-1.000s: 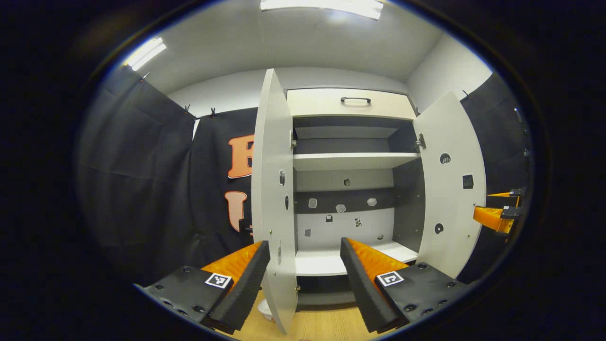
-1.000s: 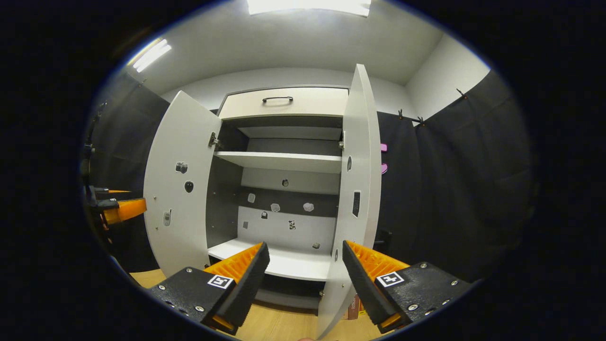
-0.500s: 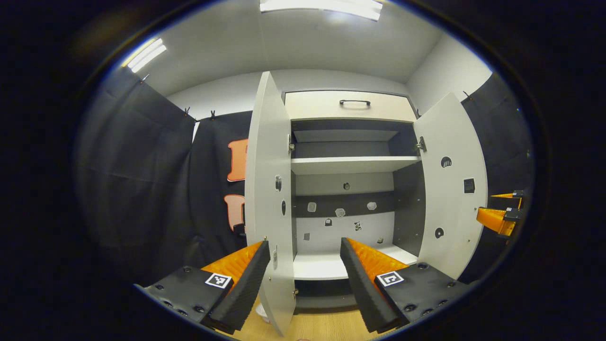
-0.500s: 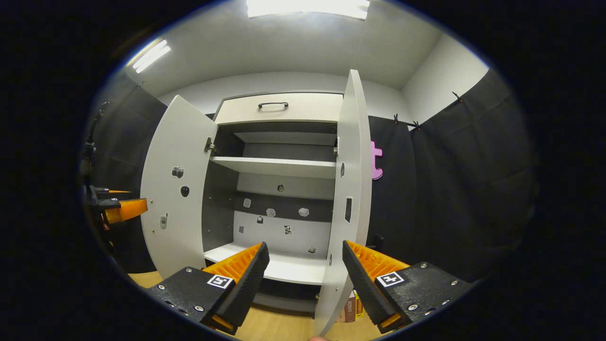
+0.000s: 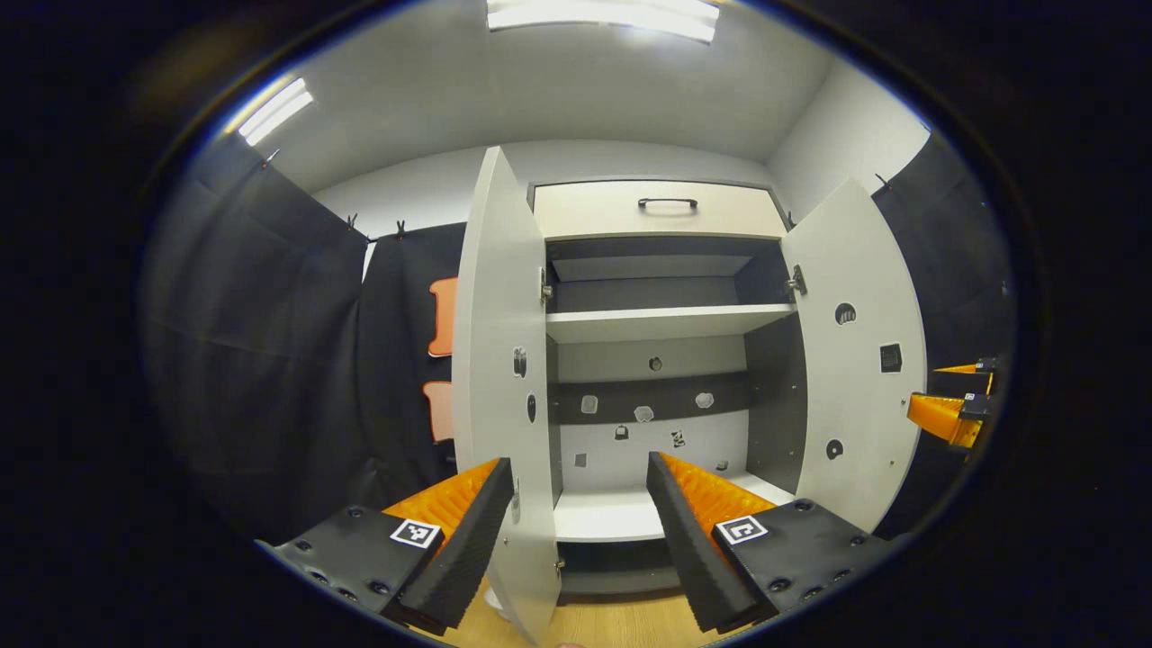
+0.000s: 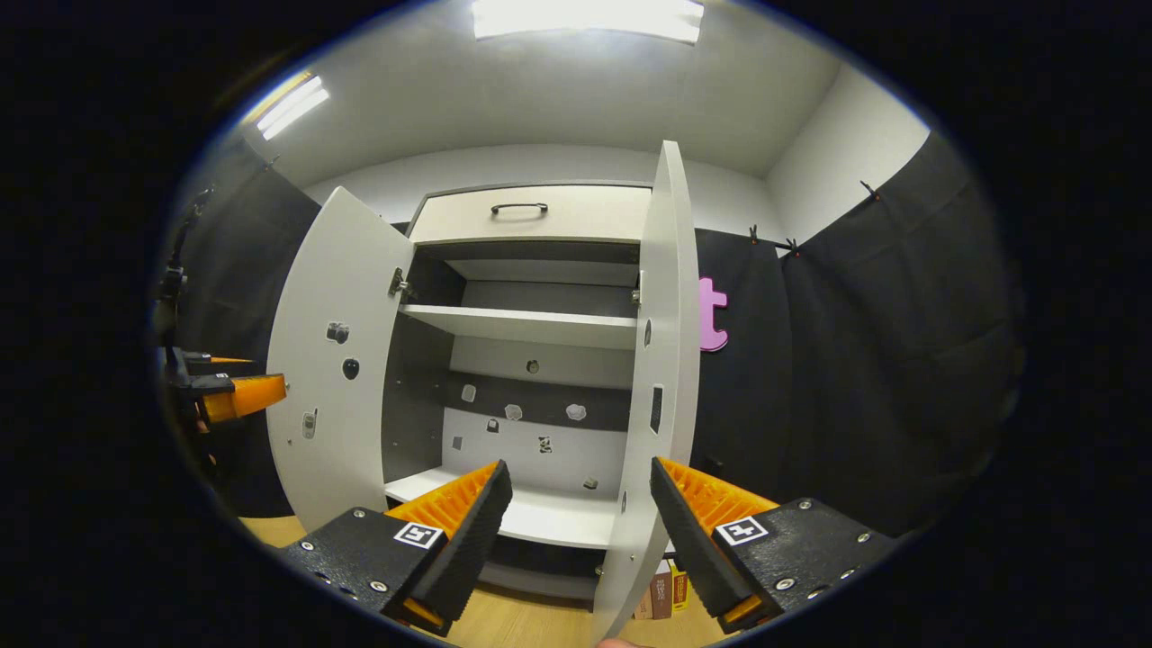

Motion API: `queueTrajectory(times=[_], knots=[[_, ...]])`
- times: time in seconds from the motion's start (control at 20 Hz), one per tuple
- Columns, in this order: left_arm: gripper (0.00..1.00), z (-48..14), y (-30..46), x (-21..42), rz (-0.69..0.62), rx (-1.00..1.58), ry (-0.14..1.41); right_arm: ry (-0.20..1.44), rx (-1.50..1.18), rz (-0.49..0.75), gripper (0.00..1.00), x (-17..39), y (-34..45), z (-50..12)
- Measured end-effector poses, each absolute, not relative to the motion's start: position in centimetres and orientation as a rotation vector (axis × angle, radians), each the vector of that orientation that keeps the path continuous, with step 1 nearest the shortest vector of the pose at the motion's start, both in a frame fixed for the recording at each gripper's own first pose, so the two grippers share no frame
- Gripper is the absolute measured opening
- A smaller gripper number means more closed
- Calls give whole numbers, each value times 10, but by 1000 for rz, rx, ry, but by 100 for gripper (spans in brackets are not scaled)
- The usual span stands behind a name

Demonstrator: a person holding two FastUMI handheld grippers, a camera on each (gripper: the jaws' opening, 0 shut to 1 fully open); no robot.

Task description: Open the right door of the double-door shoe cabinet with the right hand, and open the left door with the left hand.

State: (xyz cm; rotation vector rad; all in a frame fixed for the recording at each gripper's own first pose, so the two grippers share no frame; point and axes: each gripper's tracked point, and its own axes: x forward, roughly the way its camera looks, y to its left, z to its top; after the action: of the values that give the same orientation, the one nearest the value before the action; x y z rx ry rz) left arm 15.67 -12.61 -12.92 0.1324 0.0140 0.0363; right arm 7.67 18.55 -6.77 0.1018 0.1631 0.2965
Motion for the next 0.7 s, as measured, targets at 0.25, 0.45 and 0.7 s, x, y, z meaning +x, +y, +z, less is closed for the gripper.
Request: queueTrajectory(times=[0.25,0.45,0.7], knots=[[95,-129,-133,164,30,125,11,156,92,289,94,78,181,-67],[95,-126,-136,168,27,127,-10,148,92,269,94,80,174,-66],[96,-121,-142,175,31,114,-48,153,84,242,94,81,165,-67]])
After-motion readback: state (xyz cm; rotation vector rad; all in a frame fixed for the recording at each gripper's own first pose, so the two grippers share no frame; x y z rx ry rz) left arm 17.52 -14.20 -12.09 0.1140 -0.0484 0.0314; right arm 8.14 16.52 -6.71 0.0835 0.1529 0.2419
